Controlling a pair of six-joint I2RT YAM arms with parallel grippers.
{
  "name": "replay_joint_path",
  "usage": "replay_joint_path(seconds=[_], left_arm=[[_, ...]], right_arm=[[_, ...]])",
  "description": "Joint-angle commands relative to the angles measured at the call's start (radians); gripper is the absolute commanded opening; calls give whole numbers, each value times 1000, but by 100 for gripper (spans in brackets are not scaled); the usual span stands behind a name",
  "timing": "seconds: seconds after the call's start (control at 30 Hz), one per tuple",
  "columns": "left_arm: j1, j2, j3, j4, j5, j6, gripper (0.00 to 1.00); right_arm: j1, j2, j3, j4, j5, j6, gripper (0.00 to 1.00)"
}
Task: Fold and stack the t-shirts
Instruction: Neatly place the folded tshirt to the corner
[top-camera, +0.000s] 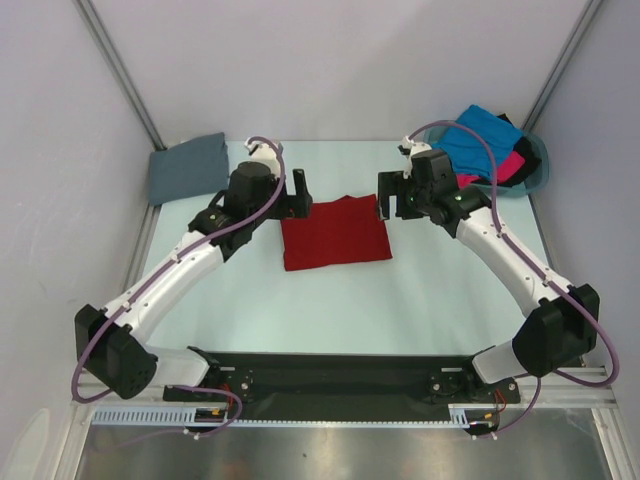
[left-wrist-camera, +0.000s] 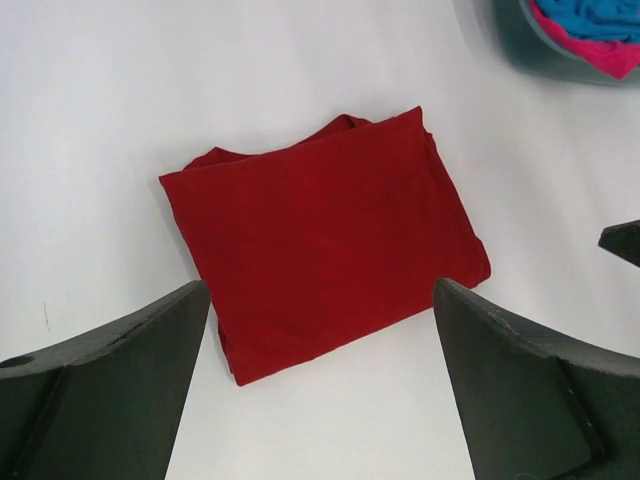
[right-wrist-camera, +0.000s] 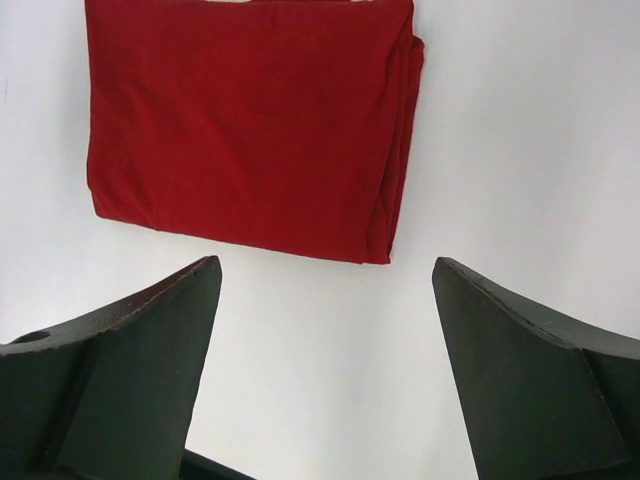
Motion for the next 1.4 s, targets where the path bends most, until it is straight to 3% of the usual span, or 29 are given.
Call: replay_joint_path(seconds=[0.0, 0.17, 0.4, 0.5, 0.63, 0.9, 1.07, 1.37], left_arm=[[-12, 19, 56, -34, -4, 42, 100], [-12, -5, 38, -20, -40, 68, 100], [-11, 25, 22, -35, -116, 77, 100], [4, 58, -14, 1, -73, 44, 100], [73, 151, -105, 110, 116, -27, 100], [164, 225, -215, 293, 193, -127, 100], [225, 277, -217, 310, 229, -148, 100], [281, 420, -252, 483, 404, -239, 100]], right_arm=[[7, -43, 7, -19, 45, 5, 93], [6, -37, 15, -31, 56, 5, 100], [6, -4, 15, -28, 67, 8, 100], [6, 8, 21, -26, 62, 8, 100], [6, 6, 16, -23, 61, 1, 100], [-9, 0, 5, -12, 62, -19, 100], [-25, 2, -5, 0, 38, -21, 100], [-34, 11, 4, -3, 36, -19, 100]])
